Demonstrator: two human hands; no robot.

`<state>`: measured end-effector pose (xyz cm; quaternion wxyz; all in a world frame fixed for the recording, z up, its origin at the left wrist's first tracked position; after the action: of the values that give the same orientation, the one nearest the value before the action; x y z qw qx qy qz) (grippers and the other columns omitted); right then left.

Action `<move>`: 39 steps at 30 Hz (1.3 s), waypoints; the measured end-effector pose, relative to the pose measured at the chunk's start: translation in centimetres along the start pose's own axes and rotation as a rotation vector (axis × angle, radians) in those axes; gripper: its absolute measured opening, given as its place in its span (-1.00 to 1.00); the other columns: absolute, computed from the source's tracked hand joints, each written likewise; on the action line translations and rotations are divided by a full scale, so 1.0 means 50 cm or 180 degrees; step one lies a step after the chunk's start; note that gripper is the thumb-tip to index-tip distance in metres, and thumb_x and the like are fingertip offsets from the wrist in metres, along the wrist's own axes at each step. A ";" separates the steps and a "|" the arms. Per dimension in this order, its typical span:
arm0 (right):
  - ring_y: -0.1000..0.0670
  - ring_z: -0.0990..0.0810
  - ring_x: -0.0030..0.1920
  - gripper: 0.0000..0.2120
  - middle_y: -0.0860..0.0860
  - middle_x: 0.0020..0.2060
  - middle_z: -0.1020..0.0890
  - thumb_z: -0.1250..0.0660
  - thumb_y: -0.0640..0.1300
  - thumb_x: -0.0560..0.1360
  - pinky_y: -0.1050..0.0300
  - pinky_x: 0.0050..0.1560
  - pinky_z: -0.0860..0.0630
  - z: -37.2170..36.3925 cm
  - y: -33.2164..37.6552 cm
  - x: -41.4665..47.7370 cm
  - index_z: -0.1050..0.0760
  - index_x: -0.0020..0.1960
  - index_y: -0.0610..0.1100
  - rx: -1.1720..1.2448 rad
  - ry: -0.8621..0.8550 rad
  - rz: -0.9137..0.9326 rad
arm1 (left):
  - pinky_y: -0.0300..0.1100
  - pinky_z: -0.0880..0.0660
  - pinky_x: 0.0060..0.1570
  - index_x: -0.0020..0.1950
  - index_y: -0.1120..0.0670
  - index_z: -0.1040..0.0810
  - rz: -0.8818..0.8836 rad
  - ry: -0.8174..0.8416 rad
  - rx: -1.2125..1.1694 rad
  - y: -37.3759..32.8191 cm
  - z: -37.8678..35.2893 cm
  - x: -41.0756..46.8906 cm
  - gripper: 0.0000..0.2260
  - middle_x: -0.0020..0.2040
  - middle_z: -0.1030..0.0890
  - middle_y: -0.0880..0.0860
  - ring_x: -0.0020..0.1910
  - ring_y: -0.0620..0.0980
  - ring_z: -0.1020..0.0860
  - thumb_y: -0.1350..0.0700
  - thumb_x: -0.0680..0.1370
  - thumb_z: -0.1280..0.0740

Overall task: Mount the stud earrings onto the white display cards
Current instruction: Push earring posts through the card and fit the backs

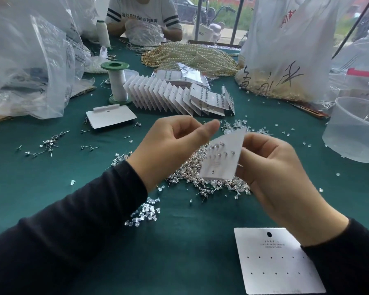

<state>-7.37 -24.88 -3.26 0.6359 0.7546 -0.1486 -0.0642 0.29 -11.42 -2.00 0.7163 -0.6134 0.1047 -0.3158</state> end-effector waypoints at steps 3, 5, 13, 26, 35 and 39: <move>0.04 -0.62 -0.25 -0.90 -0.07 -0.27 -0.64 -0.39 -0.27 0.42 0.18 -0.20 -0.57 0.000 0.011 -0.007 -0.54 -0.23 -0.13 -0.1519 -0.0274 0.1008 | -0.36 -0.26 -0.49 -0.32 0.24 -0.54 -0.0472 0.0122 0.0796 -0.022 -0.017 -0.013 -0.45 -0.53 -0.38 -0.06 -0.53 -0.17 -0.33 -0.30 0.33 -0.26; 0.16 -0.55 -0.23 -0.91 0.06 -0.25 -0.56 -0.32 -0.22 0.41 0.37 -0.24 -0.47 -0.009 0.012 -0.013 -0.49 -0.23 -0.05 -0.2065 -0.0332 0.1502 | -0.41 -0.23 -0.52 -0.37 0.14 -0.55 -0.0593 0.0134 0.1139 -0.031 -0.026 -0.021 -0.56 -0.55 -0.39 -0.10 -0.56 -0.19 -0.34 -0.25 0.37 -0.30; 0.08 -0.46 -0.17 -0.96 -0.06 -0.16 -0.49 -0.31 -0.37 0.41 0.24 -0.16 -0.48 -0.019 0.018 -0.018 -0.51 -0.17 -0.28 -0.2887 -0.0625 0.2479 | -0.30 -0.27 -0.45 -0.34 0.19 -0.53 -0.0768 -0.0047 0.1570 -0.037 -0.039 -0.029 -0.77 -0.51 -0.42 -0.02 -0.49 -0.10 -0.35 0.05 0.35 -0.21; -0.02 -0.44 -0.21 -0.94 -0.17 -0.14 -0.53 -0.27 -0.40 0.43 0.22 -0.13 -0.41 -0.028 0.020 -0.019 -0.50 -0.18 -0.33 -0.3402 -0.0545 0.2789 | -0.23 -0.59 -0.38 -0.19 0.24 -0.59 0.0954 0.0708 -0.0875 -0.006 -0.038 -0.017 -0.64 -0.30 -0.65 0.16 -0.35 0.01 -0.63 -0.07 0.35 -0.29; -0.19 -0.51 -0.21 -0.83 -0.23 -0.15 -0.56 -0.19 -0.36 0.49 0.03 -0.14 -0.43 -0.037 0.028 -0.025 -0.51 -0.22 -0.33 -0.3937 -0.0029 0.3262 | -0.18 -0.62 -0.29 0.02 0.40 -0.50 0.1415 0.0985 -0.1097 -0.008 -0.025 -0.020 -0.80 -0.29 -0.61 0.17 -0.39 -0.02 -0.62 0.31 0.53 -0.17; -0.20 -0.53 -0.19 -0.88 -0.22 -0.14 -0.57 -0.23 -0.39 0.46 -0.01 -0.15 -0.47 -0.040 0.018 -0.026 -0.52 -0.20 -0.33 -0.3983 0.0185 0.3192 | -0.22 -0.58 -0.35 -0.05 0.46 -0.50 0.1306 0.1046 -0.0479 -0.005 -0.026 -0.018 -0.77 -0.25 -0.63 0.20 -0.33 0.00 -0.63 0.32 0.54 -0.13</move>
<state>-8.12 -22.71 -2.14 0.8978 0.1028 -0.3897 0.1774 -1.20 -11.97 -2.27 0.6910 -0.5714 0.3648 -0.2507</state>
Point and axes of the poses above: each hand's wrist, its own x-axis towards the middle knuckle, its own z-axis out of the back of the hand, y = z × x, the point moved 3 cm from there along x, towards the middle knuckle
